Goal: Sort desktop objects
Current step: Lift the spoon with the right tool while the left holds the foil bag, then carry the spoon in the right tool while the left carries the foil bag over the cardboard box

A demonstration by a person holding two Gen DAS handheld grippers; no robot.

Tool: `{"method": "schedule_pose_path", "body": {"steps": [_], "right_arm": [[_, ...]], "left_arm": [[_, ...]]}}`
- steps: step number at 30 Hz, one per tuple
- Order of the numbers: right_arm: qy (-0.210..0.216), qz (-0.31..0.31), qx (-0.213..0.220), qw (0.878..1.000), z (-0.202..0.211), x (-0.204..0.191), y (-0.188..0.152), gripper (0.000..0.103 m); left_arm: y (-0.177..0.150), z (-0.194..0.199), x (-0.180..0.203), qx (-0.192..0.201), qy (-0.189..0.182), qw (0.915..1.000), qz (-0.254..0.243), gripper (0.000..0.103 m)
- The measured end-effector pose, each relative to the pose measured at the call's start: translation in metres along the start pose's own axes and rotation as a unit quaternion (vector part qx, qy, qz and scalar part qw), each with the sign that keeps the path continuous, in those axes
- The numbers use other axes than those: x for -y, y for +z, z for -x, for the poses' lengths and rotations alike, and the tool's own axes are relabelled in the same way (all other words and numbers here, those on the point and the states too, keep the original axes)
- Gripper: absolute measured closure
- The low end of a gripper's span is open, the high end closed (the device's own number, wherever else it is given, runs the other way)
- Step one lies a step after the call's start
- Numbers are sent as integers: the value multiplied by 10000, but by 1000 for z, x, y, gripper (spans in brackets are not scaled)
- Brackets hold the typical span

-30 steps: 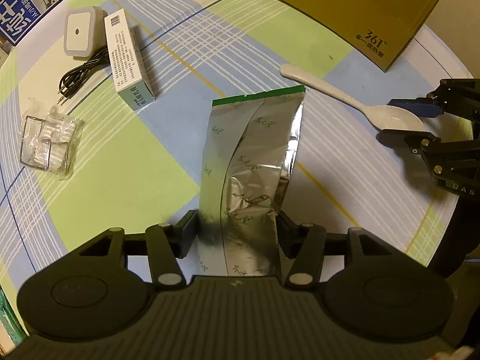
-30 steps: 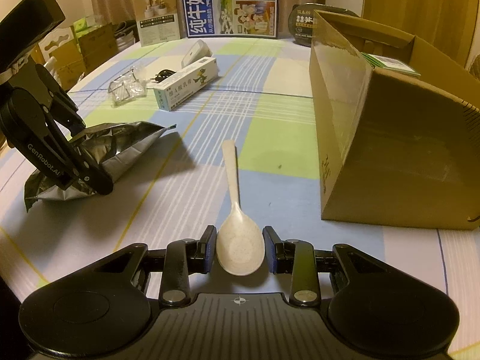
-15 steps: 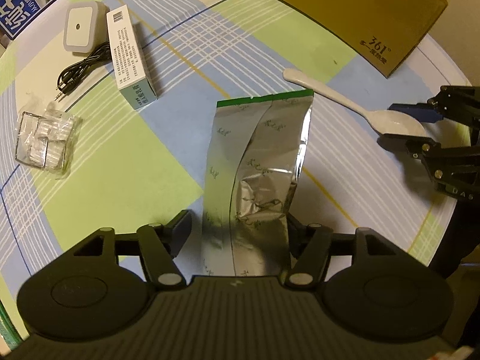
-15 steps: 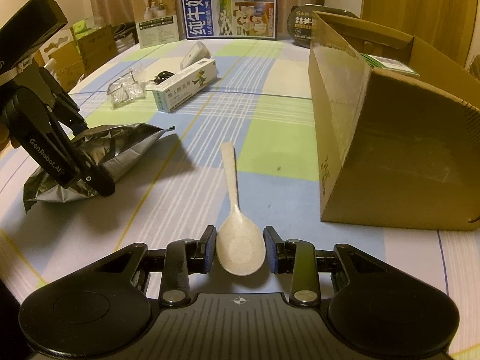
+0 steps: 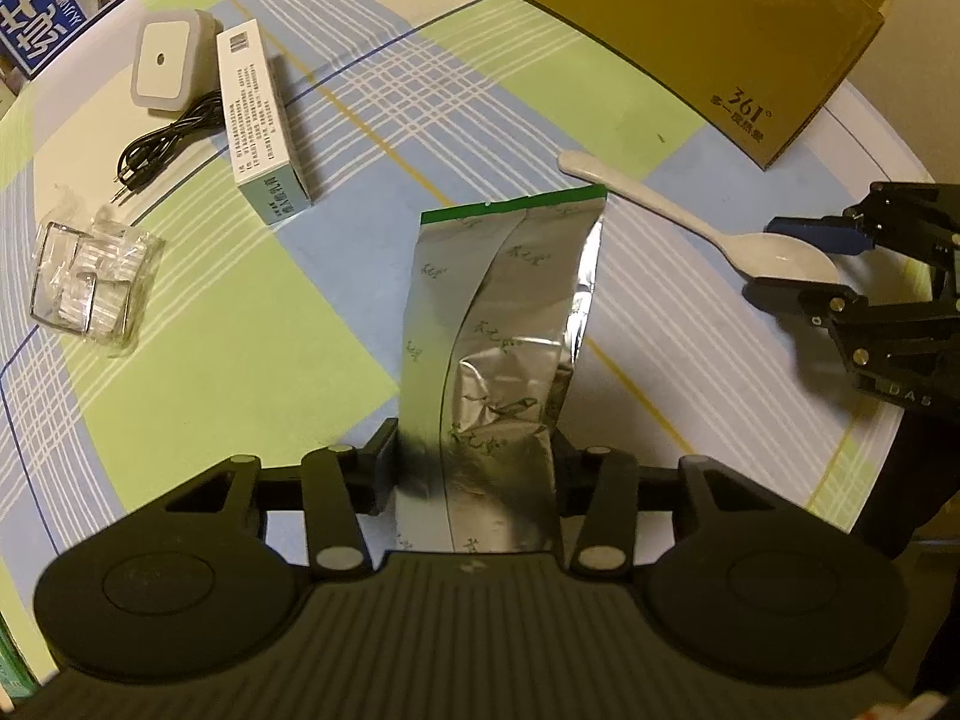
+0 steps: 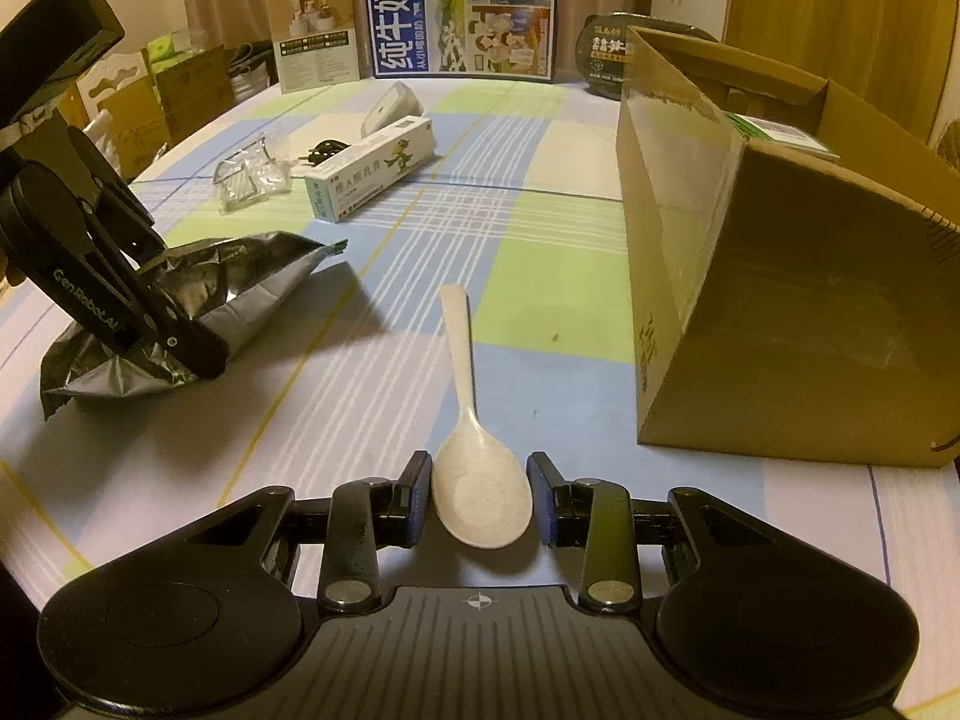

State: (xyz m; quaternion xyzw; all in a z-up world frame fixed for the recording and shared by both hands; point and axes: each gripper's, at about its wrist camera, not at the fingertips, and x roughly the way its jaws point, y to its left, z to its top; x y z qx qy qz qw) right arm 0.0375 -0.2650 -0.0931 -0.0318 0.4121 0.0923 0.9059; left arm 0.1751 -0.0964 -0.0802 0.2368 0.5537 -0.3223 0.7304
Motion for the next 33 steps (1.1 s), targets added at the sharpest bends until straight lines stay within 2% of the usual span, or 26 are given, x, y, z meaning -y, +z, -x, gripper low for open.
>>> {"method": "schedule_pose_path", "body": {"steps": [18, 33], "right_arm": [[-19, -113, 278, 9995, 15, 1, 3, 72], [0, -212, 512, 9985, 46, -5, -2, 72]], "left_arm": [[-13, 11, 4, 64, -96, 9998, 166, 70], [-17, 38, 24, 101, 77, 9999, -14, 70]]}}
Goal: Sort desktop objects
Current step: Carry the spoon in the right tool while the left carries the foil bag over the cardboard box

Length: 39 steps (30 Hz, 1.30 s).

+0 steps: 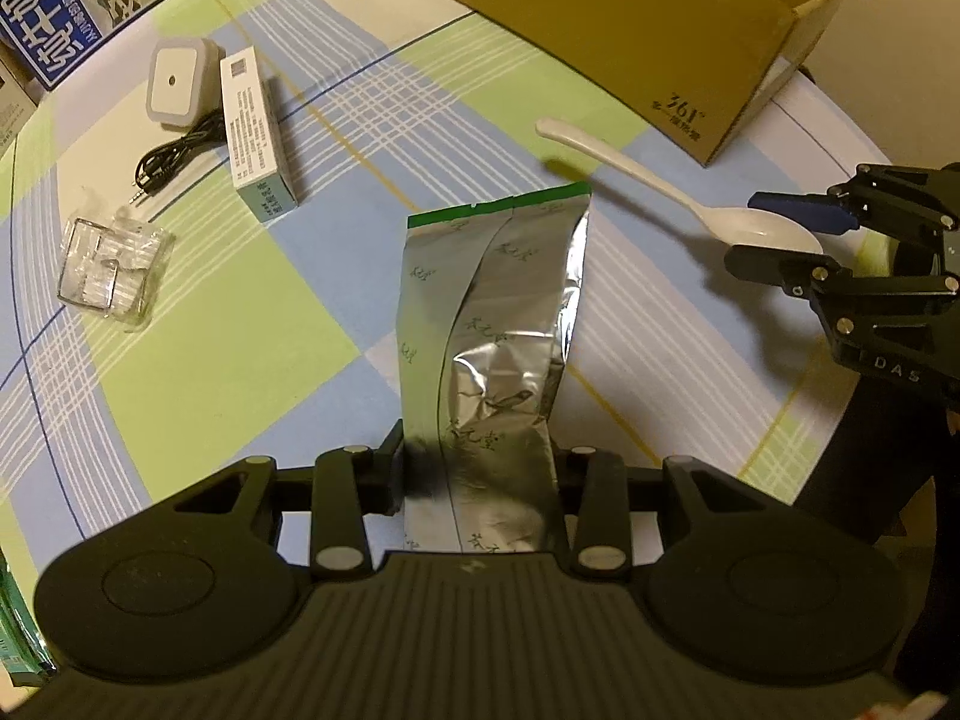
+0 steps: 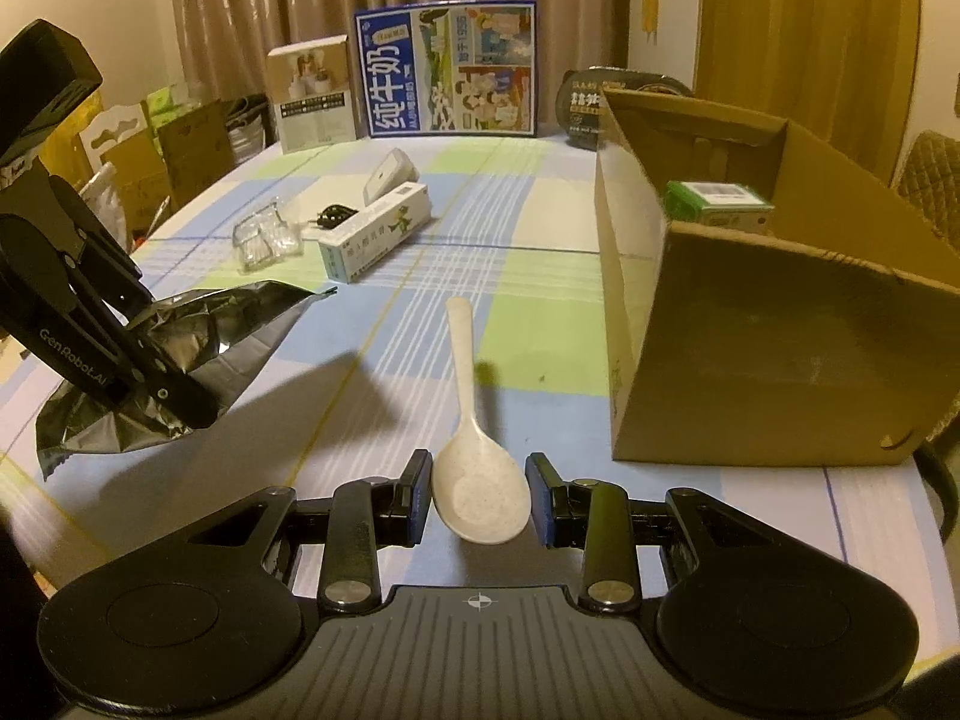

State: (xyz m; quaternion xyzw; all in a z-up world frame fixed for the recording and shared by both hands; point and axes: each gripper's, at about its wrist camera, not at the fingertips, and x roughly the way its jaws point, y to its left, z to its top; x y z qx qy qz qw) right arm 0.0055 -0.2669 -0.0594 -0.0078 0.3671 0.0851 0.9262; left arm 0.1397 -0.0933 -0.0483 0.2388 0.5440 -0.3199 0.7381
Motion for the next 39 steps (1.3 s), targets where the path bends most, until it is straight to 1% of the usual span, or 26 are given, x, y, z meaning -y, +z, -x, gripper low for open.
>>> {"method": "schedule_pose_path", "body": {"steps": [11, 18, 33, 39], "right_arm": [[-103, -9, 350, 9993, 32, -5, 7, 72], [-204, -61, 570, 9981, 53, -2, 11, 72], [-392, -172, 842, 9955, 82, 12, 17, 72], [-482, -191, 918, 9944, 91, 21, 21, 72]], "left_arm": [[0, 24, 18, 187, 6, 9998, 111, 70], [4, 38, 32, 334, 1, 9994, 53, 70], [25, 66, 57, 638, 44, 9979, -140, 70], [36, 73, 61, 667, 5, 9977, -106, 70]]}}
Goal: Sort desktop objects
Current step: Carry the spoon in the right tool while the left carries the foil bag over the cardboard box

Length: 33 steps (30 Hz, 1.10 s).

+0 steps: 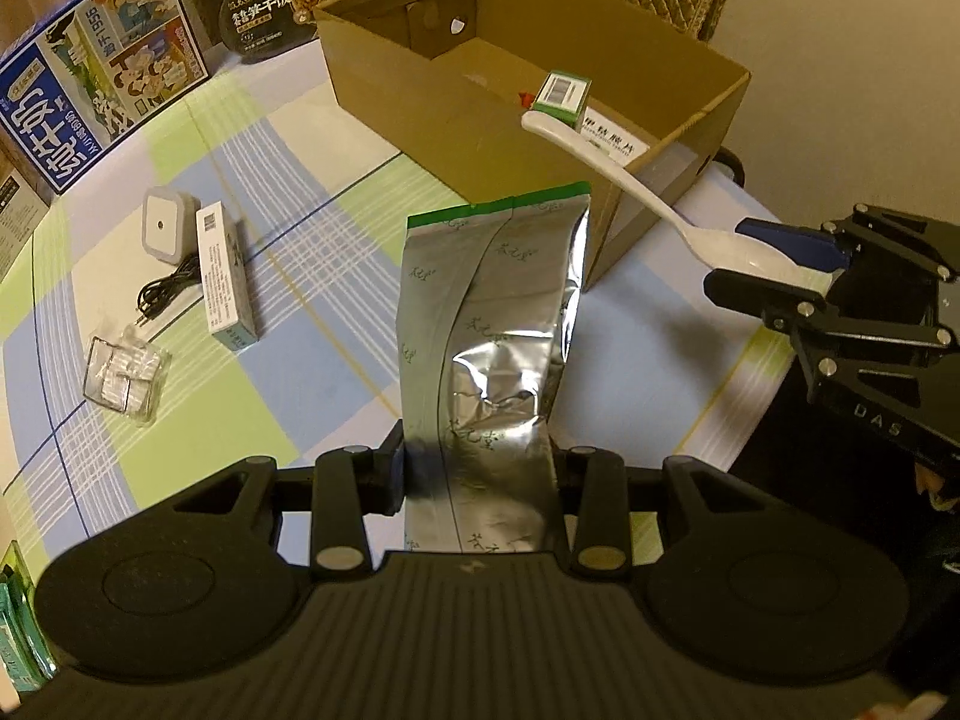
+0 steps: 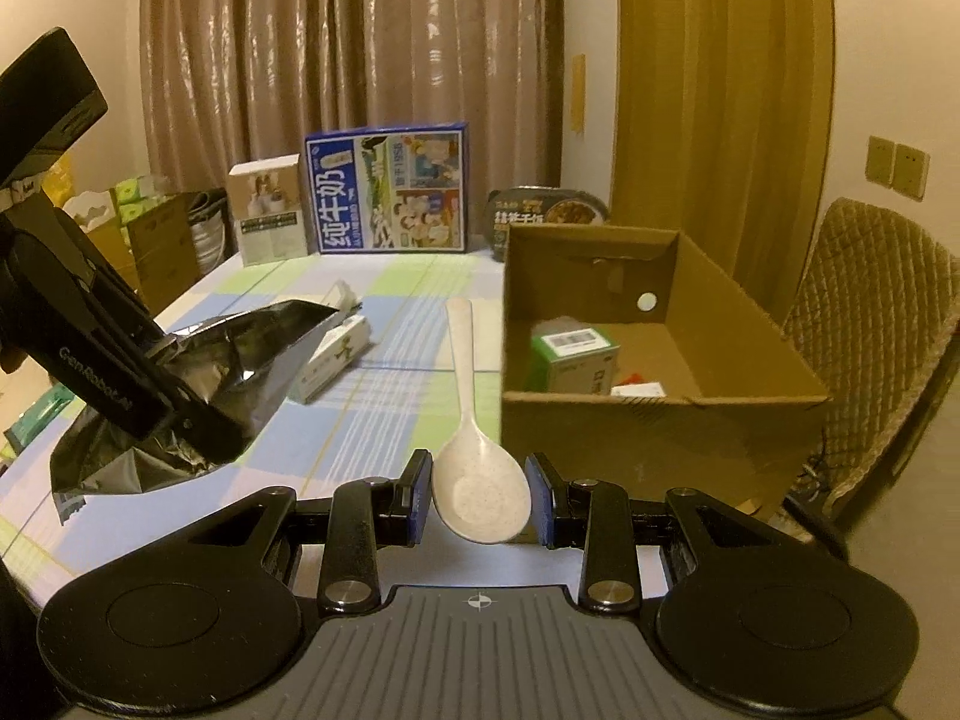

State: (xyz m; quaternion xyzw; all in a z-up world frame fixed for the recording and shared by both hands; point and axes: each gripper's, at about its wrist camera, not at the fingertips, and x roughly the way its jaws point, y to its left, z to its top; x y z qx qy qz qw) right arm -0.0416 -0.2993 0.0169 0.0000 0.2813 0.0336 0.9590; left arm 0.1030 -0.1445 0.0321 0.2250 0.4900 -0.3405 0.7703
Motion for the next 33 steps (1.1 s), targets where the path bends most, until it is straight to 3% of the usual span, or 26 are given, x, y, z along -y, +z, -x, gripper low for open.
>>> {"method": "schedule_pose_path", "body": {"steps": [14, 33], "right_arm": [[-280, -203, 319, 9989, 9, 32, 26, 72], [-653, -379, 345, 9966, 0, 87, 38, 72]], "left_arm": [[36, 15, 19, 186, -116, 9997, -48, 70], [91, 8, 50, 244, -403, 9989, 28, 70]]}}
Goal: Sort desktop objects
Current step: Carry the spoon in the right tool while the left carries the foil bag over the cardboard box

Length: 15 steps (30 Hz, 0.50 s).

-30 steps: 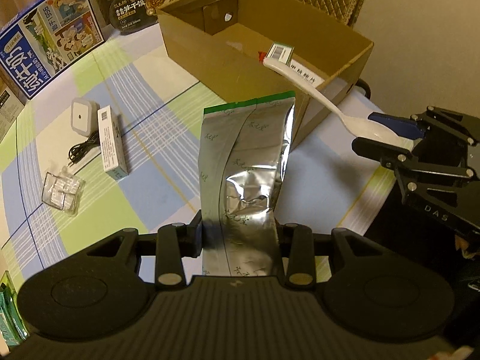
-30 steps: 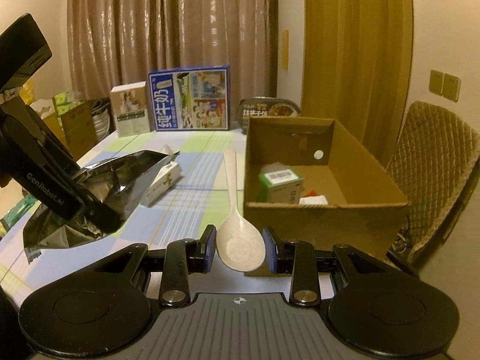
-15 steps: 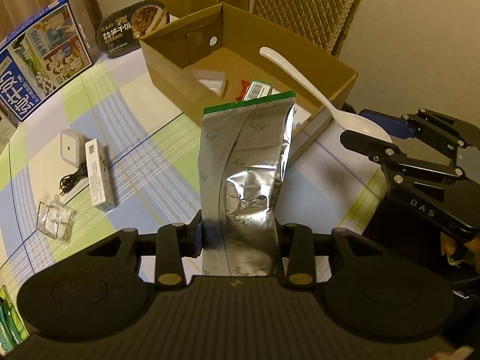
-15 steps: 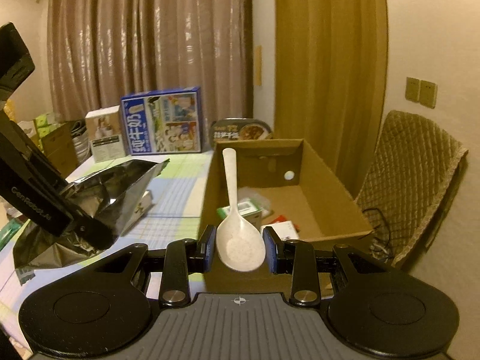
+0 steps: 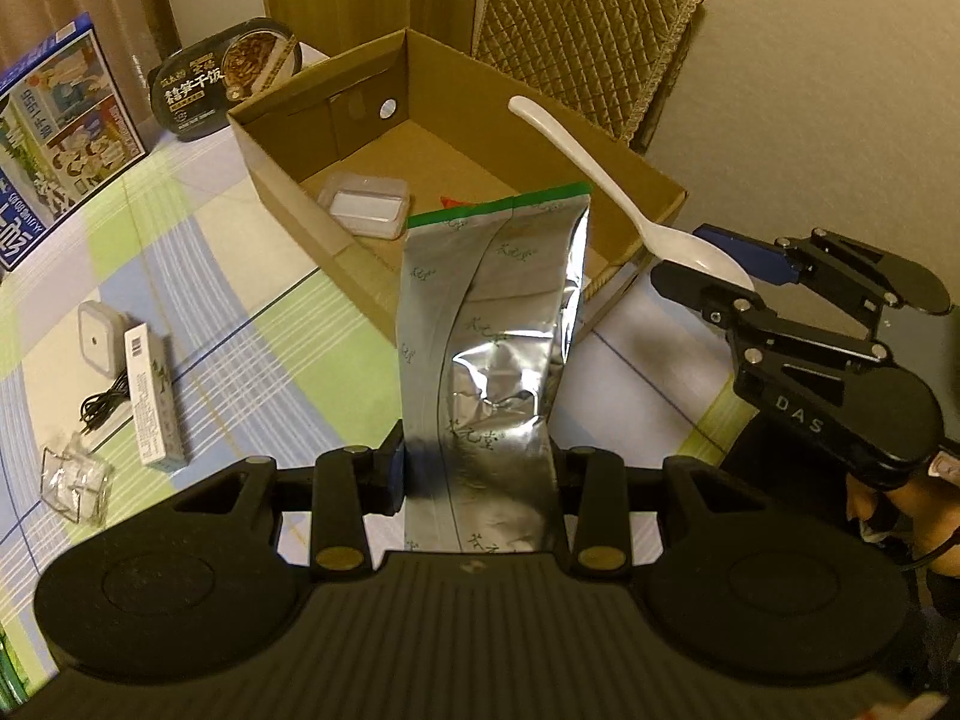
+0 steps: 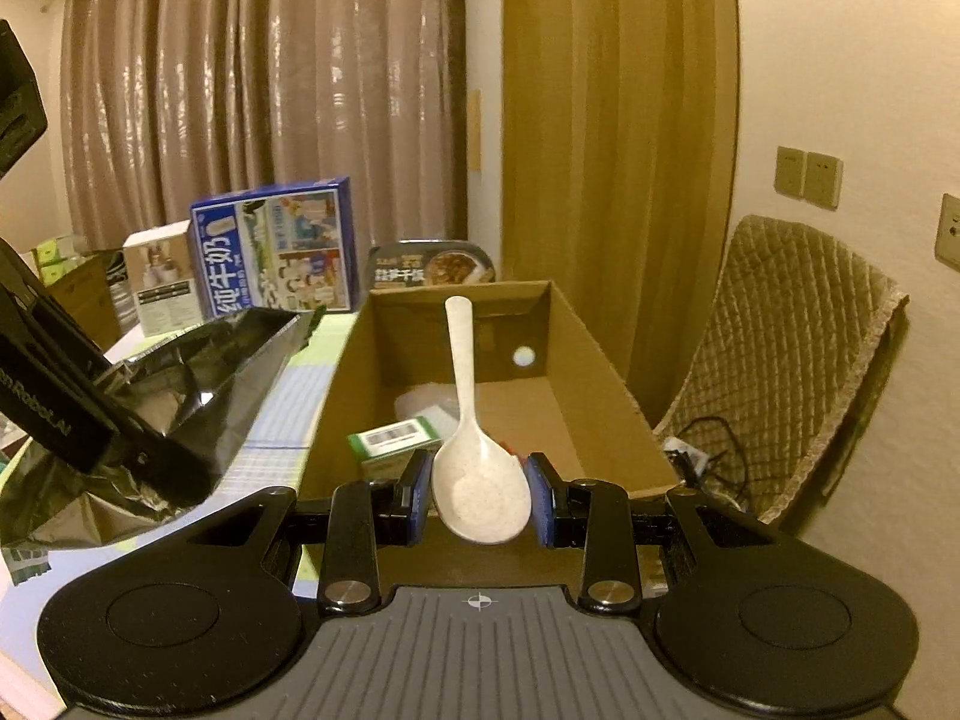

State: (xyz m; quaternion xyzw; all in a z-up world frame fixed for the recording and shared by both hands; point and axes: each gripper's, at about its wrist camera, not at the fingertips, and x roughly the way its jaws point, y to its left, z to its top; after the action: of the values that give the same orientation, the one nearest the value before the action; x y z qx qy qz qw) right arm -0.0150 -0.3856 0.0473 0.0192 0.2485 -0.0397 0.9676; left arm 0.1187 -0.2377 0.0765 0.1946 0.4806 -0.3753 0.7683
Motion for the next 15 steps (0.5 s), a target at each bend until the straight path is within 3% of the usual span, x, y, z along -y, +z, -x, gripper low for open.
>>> {"method": "schedule_pose_path", "body": {"steps": [15], "right_arm": [[-117, -11, 53, 9999, -24, 26, 17, 72]], "left_arm": [[43, -25, 2, -66, -240, 9982, 538, 70]]}}
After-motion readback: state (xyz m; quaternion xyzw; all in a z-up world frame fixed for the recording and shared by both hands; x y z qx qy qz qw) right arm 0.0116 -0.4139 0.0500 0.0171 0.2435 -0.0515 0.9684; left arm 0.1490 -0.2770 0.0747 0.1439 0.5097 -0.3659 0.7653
